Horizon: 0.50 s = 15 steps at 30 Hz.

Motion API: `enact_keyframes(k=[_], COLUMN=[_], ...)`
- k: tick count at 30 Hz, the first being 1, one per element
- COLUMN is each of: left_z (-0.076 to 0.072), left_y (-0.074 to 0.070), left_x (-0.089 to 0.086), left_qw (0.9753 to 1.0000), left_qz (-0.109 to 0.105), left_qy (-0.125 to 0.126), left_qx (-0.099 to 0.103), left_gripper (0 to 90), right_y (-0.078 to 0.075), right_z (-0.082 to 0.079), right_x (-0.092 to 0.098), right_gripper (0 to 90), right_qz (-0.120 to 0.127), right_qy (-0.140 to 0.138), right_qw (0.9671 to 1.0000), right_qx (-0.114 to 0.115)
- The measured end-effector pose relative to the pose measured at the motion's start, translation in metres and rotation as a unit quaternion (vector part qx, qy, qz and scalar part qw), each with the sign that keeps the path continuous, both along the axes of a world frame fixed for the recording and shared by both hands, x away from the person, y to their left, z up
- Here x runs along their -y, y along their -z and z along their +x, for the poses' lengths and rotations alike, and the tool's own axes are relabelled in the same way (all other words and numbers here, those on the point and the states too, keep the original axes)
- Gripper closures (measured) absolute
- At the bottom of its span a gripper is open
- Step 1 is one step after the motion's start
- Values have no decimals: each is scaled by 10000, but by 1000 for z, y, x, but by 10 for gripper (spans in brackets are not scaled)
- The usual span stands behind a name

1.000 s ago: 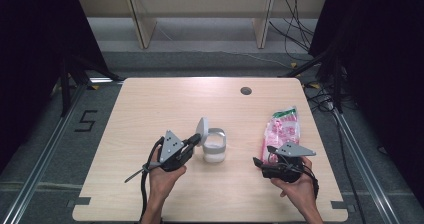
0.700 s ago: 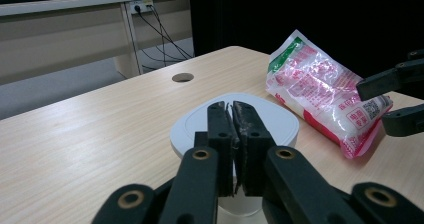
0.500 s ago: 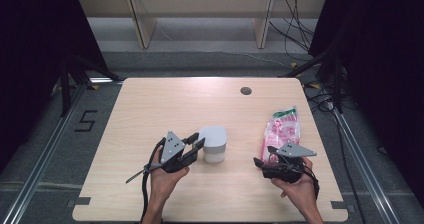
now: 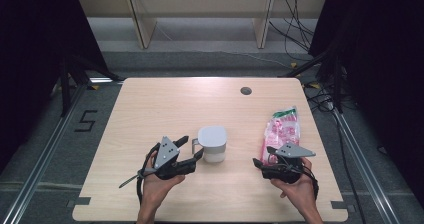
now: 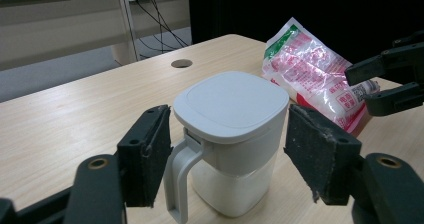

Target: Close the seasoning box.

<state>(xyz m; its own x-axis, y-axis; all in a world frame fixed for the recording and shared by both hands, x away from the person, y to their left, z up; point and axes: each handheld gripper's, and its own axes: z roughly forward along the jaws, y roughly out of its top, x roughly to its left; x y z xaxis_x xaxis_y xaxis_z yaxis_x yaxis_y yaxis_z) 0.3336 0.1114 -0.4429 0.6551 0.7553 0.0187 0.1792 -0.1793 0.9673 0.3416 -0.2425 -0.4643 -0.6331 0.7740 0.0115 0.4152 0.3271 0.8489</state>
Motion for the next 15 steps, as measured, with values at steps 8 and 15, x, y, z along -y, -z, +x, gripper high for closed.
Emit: enact_keyframes(k=[8, 15], left_z=[-4, -10], left_y=[5, 9], left_x=[-6, -13], left_qw=[10000, 9999], left_qz=[40, 105], left_qy=[-13, -37], left_qx=[6, 27], left_gripper=[318, 314], right_y=[2, 3], right_z=[0, 1], right_x=[-1, 0], right_gripper=[325, 325], right_qz=[74, 40], right_qy=[-39, -81], right_qw=[9999, 9999], right_qx=[-129, -133])
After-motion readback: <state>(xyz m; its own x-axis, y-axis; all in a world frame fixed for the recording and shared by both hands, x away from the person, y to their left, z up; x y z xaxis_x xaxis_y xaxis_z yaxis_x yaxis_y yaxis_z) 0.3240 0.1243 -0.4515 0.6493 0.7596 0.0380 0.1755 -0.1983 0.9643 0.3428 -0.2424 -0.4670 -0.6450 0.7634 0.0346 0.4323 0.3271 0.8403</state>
